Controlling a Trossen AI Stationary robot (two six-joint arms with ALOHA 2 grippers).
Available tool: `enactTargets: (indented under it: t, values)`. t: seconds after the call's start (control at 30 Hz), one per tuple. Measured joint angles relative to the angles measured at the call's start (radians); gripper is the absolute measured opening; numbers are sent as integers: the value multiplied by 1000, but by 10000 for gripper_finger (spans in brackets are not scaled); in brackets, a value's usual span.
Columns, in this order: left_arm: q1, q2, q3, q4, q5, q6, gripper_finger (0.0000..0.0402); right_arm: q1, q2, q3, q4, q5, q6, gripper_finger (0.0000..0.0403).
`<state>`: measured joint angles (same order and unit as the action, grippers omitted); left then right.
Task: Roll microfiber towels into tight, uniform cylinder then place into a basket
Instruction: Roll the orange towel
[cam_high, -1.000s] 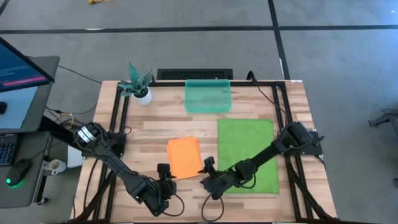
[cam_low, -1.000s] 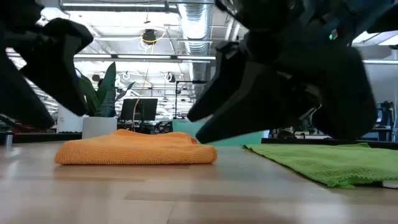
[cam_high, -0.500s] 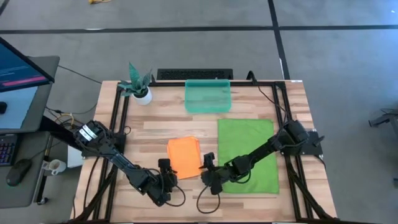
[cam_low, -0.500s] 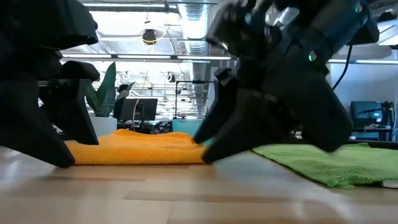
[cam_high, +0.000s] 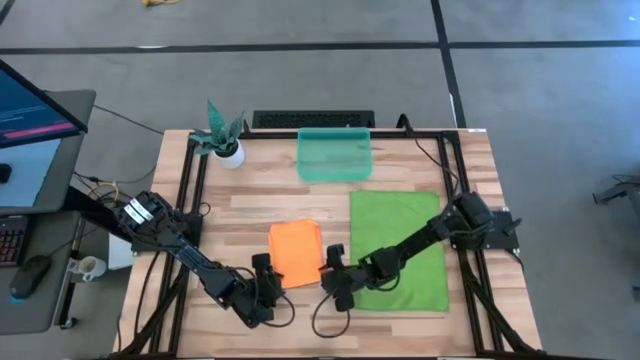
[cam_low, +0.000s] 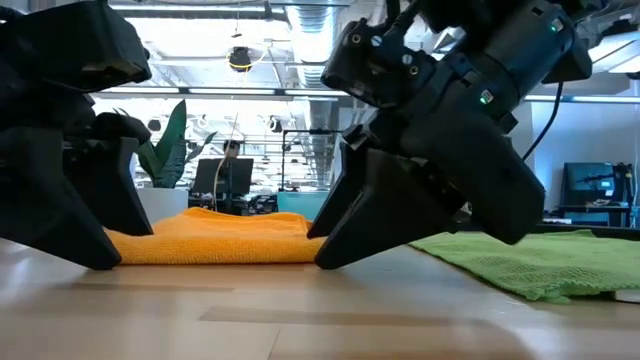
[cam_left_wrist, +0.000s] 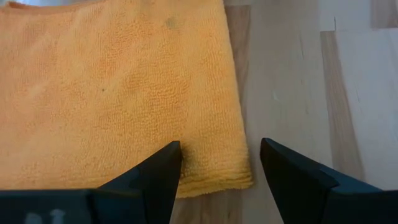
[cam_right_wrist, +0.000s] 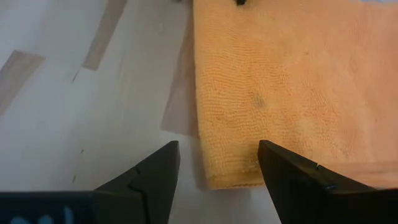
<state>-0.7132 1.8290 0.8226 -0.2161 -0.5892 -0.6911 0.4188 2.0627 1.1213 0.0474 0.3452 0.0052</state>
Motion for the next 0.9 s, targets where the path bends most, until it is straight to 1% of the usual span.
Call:
enactTargets:
  t: [0.17,0.4,0.5,0.63,0.8,0.9]
  values:
    - [12,0,-3,-1,6,-50,215,-20,1,-1,-7,-43,72,234]
    - [41,0,-3,-6,14,-82,215,-44,3,-2,-8,-110,112,176]
    - [47,-1,-4,-6,30,-94,207,-49,3,-2,-8,-129,124,154]
    - [48,-1,-3,-3,36,-96,168,-49,4,-2,-9,-128,126,134]
    - [50,-1,-4,3,50,-74,94,-51,3,-3,-12,-155,127,117]
    - [51,-1,-1,13,72,-66,50,-51,2,-3,-13,-184,161,104]
